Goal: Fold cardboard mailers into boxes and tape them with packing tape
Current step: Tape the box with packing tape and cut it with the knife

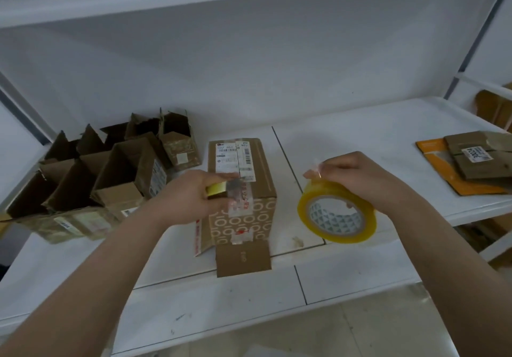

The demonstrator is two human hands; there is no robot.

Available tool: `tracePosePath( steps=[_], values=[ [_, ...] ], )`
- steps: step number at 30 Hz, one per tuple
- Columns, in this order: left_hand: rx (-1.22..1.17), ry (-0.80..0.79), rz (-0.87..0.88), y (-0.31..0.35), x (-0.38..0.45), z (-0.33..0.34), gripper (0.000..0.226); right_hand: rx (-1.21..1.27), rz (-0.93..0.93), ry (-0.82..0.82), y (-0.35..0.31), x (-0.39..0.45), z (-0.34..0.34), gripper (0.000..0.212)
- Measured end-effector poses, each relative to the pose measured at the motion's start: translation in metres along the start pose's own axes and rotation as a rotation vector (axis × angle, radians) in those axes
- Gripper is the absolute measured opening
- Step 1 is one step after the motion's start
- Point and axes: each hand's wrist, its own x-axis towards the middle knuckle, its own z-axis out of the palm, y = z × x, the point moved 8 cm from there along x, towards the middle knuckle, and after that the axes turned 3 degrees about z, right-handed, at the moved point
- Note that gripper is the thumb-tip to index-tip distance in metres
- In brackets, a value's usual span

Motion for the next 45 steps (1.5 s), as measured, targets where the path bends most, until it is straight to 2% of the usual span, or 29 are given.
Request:
tracePosePath(
  steps=[1,3,6,8,10,13,16,19,21,22,25,26,29,31,37,45],
  values=[
    [-0.051,0.054,-0.042,-0.002,-0.001,-0.003,0.033,-0.007,-0.018,-0.018,-0.007,-0.003,0.004,0.042],
    [-0.104,0.192,-0.105,0.001,-0.004,-0.009,0.038,-0.026,-0.046,-0.037,-0.018,-0.007,0.009,0.059],
    [-0.349,0.382,-0.123,0.025,-0.012,-0.016,0.035,-0.051,-0.089,-0.050,-0.030,-0.014,0.016,0.062],
    [-0.536,0.387,-0.069,0.050,-0.013,-0.012,0.048,-0.084,-0.092,-0.030,-0.035,-0.015,0.020,0.059],
    [-0.607,0.328,0.001,0.075,-0.011,-0.005,0.054,-0.186,-0.095,-0.011,-0.039,-0.015,0.025,0.049],
    [-0.597,0.272,0.020,0.094,-0.005,0.005,0.049,-0.397,-0.077,0.035,-0.040,-0.016,0.030,0.057],
    [-0.523,0.306,-0.028,0.090,-0.001,0.004,0.038,-0.504,-0.061,0.061,-0.038,-0.015,0.034,0.058],
    [-0.538,0.320,-0.037,0.082,0.001,-0.001,0.012,-0.394,-0.061,-0.022,-0.039,-0.016,0.039,0.048],
    [-0.515,0.330,-0.058,0.075,-0.001,-0.004,0.010,-0.238,-0.060,-0.121,-0.040,-0.015,0.044,0.029],
    [-0.504,0.343,-0.080,0.071,-0.002,-0.006,0.012,-0.168,-0.047,-0.175,-0.039,-0.015,0.047,0.031],
    [-0.443,0.415,-0.134,0.058,-0.008,-0.016,0.017,-0.020,-0.010,-0.235,-0.031,-0.011,0.047,0.077],
    [-0.415,0.439,-0.156,0.052,-0.011,-0.021,0.019,0.040,-0.015,-0.225,-0.029,-0.009,0.044,0.077],
    [-0.444,0.490,-0.220,0.029,-0.024,-0.031,0.021,0.188,-0.058,-0.190,-0.025,-0.005,0.027,0.061],
    [-0.467,0.551,-0.287,0.006,-0.038,-0.038,0.024,0.170,-0.046,-0.168,-0.017,-0.002,0.015,0.062],
    [-0.571,0.637,-0.448,-0.042,-0.075,-0.022,0.025,-0.157,0.053,-0.069,0.012,0.013,0.000,0.055],
    [-0.600,0.692,-0.426,-0.047,-0.072,-0.018,0.025,-0.219,0.047,-0.005,0.024,0.035,0.002,0.036]
  ],
)
